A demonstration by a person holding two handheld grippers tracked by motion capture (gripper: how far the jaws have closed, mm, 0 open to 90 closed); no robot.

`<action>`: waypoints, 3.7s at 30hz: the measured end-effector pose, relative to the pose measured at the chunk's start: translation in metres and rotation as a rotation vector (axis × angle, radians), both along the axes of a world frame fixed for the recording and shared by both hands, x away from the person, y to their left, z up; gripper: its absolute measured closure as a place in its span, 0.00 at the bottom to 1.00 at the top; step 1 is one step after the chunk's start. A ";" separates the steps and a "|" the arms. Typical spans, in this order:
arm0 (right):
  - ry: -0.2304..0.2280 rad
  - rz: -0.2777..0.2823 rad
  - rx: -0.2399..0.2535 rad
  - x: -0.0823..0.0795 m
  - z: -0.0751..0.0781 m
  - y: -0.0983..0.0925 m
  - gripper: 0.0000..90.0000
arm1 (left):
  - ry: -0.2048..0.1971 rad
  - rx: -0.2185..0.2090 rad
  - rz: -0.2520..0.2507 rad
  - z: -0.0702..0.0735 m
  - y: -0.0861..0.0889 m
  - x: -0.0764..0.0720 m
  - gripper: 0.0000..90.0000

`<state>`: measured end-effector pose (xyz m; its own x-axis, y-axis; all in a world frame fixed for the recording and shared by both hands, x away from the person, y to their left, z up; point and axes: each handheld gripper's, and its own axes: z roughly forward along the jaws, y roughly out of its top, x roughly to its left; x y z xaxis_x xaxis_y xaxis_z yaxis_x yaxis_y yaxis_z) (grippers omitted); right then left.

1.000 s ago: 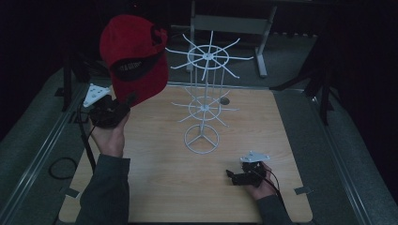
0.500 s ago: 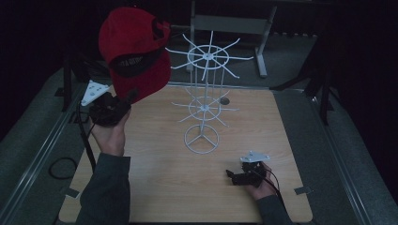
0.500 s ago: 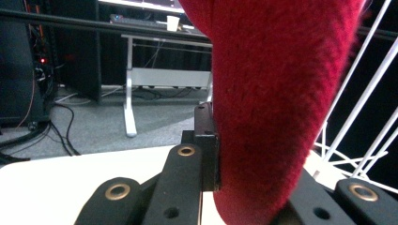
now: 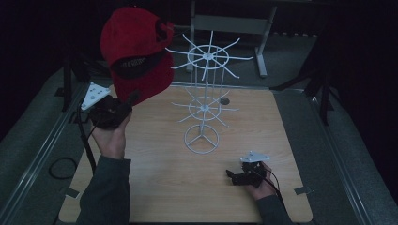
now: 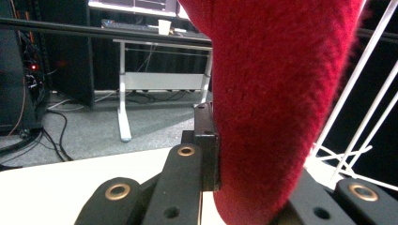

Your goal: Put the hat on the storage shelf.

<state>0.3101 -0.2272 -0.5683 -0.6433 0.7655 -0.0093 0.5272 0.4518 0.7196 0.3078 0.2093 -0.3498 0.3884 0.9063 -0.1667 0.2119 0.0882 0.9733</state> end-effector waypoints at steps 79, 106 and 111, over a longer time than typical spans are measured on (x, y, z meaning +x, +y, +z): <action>-0.001 0.001 0.000 0.000 0.000 0.000 0.15 | 0.168 0.020 -0.078 -0.081 -0.021 -0.008 0.95; -0.003 0.000 -0.001 0.000 0.000 0.000 0.15 | 0.196 0.031 -0.090 -0.098 -0.020 -0.009 0.94; -0.003 -0.001 -0.001 0.000 0.000 0.000 0.15 | 0.198 0.042 -0.091 -0.101 -0.020 -0.009 0.91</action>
<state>0.3101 -0.2271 -0.5685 -0.6422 0.7665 -0.0117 0.5258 0.4516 0.7208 0.2986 0.1893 -0.4508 0.4326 0.8766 -0.2110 0.4048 0.0203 0.9142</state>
